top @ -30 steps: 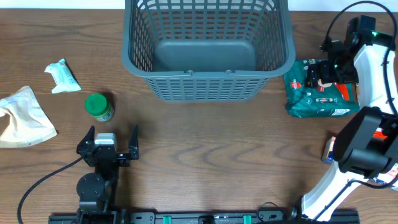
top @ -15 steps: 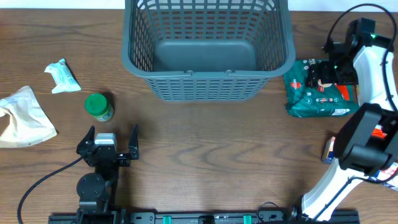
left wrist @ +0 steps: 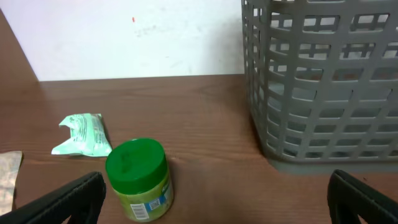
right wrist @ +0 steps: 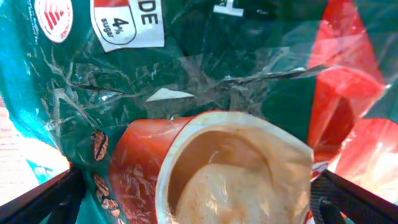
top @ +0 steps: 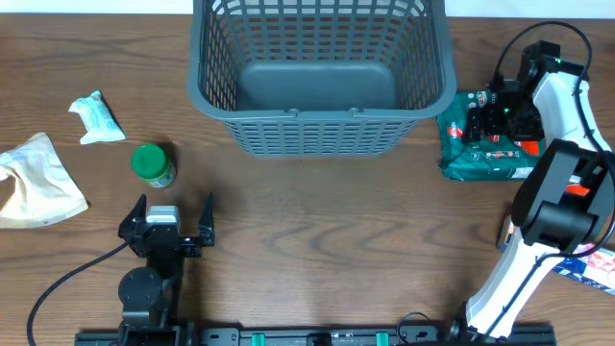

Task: Pack container
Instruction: 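Lower the right gripper and grasp the green coffee pouch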

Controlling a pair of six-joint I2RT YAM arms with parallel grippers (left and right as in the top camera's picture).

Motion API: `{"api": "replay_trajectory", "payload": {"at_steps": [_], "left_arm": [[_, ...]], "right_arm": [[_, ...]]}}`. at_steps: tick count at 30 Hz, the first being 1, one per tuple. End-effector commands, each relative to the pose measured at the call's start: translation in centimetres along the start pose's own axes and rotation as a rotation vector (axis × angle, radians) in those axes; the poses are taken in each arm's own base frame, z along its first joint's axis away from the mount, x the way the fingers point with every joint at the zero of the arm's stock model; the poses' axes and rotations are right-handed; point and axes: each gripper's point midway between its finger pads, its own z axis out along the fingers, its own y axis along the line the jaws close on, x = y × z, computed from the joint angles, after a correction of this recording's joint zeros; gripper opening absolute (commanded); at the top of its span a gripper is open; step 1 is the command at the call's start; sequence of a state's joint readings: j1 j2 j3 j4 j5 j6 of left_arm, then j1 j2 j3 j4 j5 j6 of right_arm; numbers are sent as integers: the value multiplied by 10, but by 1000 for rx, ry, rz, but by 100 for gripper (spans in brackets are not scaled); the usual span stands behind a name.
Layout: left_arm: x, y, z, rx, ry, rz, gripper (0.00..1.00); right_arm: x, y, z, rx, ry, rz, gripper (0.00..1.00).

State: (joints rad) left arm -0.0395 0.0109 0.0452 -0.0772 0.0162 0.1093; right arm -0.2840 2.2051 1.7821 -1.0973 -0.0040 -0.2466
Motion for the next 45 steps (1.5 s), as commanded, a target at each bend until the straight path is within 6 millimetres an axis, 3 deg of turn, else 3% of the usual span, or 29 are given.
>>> {"api": "replay_trajectory", "payload": {"at_steps": [1, 18, 19, 21, 22, 23, 24, 45], "left_arm": [[17, 1, 2, -9, 39, 12, 99], [17, 1, 2, -9, 39, 12, 99], [17, 1, 2, -9, 39, 12, 99], [17, 1, 2, -9, 39, 12, 99], [17, 1, 2, -9, 39, 12, 98], [17, 1, 2, -9, 39, 12, 99], [17, 1, 2, -9, 39, 12, 99], [17, 1, 2, -9, 39, 12, 99]], "right_arm": [[10, 9, 41, -34, 83, 31, 99], [13, 8, 43, -25, 102, 37, 98], [15, 7, 43, -19, 107, 25, 89], [17, 7, 43, -21, 119, -4, 54], [18, 7, 43, -21, 122, -3, 24], [19, 7, 42, -23, 124, 0, 5], [19, 6, 43, -22, 125, 13, 1], [18, -4, 43, 7, 114, 168, 1]]}}
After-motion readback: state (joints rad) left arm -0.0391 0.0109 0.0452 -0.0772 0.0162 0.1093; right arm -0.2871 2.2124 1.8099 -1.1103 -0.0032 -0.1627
